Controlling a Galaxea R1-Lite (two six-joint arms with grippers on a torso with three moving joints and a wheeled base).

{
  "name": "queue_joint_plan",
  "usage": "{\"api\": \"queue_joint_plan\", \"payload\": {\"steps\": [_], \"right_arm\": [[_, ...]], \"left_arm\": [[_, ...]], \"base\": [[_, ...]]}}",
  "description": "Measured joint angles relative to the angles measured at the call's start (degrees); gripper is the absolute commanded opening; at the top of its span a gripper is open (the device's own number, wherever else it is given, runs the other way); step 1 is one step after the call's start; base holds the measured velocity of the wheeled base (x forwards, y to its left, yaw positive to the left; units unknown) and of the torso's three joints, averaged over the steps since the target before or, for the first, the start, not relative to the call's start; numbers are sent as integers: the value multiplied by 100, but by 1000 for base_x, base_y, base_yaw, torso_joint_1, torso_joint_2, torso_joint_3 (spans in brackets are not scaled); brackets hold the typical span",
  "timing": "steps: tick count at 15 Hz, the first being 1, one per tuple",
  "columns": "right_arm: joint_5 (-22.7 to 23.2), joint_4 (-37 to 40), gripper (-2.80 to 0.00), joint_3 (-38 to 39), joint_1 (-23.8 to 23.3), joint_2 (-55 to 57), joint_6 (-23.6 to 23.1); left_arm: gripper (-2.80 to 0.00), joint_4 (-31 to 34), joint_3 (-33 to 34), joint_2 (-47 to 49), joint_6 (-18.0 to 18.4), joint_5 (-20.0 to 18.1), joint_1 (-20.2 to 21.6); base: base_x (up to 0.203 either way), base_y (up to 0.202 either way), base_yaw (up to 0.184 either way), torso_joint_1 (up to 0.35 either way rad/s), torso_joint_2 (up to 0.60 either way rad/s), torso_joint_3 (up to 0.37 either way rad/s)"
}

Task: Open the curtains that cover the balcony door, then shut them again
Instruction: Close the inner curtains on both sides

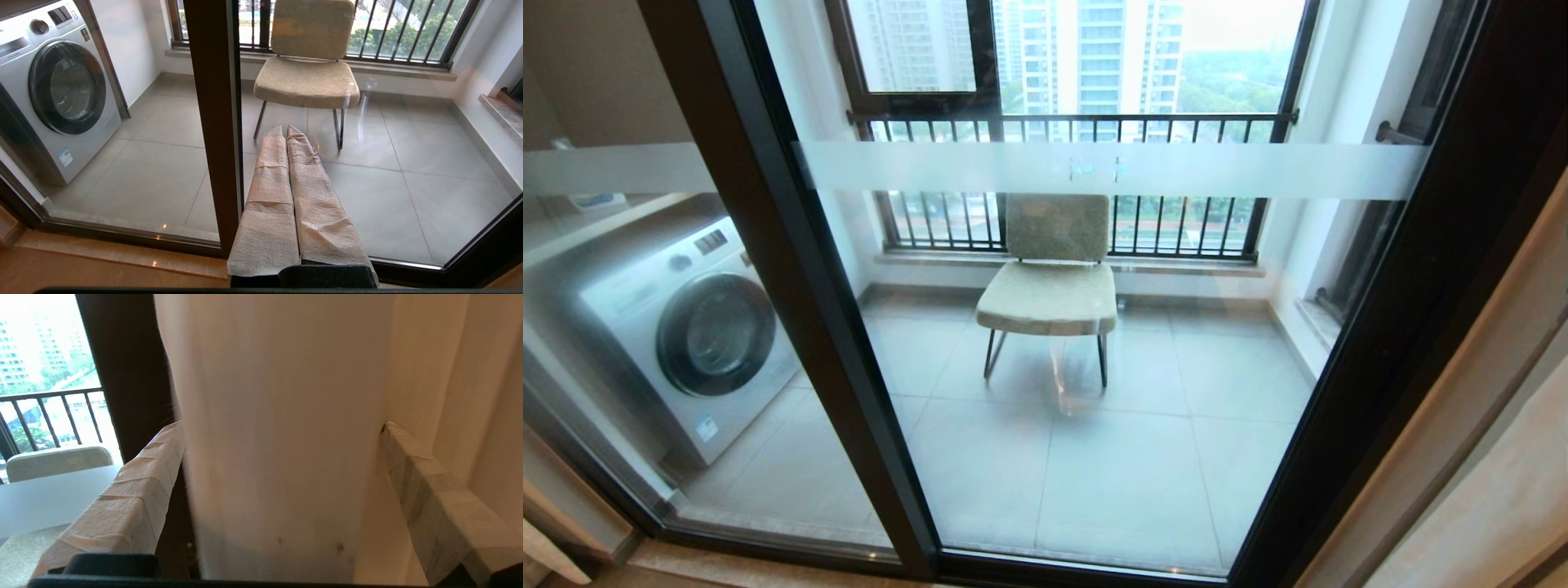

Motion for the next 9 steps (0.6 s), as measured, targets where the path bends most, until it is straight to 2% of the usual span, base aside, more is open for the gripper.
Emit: {"api": "queue_joint_plan", "payload": {"steps": [3,4,9], "right_arm": [[1,-4,0,-328,130,334,36],[2,-5,-280,-434,174,428,79],[242,25,-280,-661,247,684,153]], "left_arm": [[-280,0,0,0,2,2,0],[-280,0,0,0,0,1,0],[-280,0,0,0,0,2,0]], "base": [[0,0,0,0,0,0],[0,0,0,0,0,0],[0,0,0,0,0,0]]}}
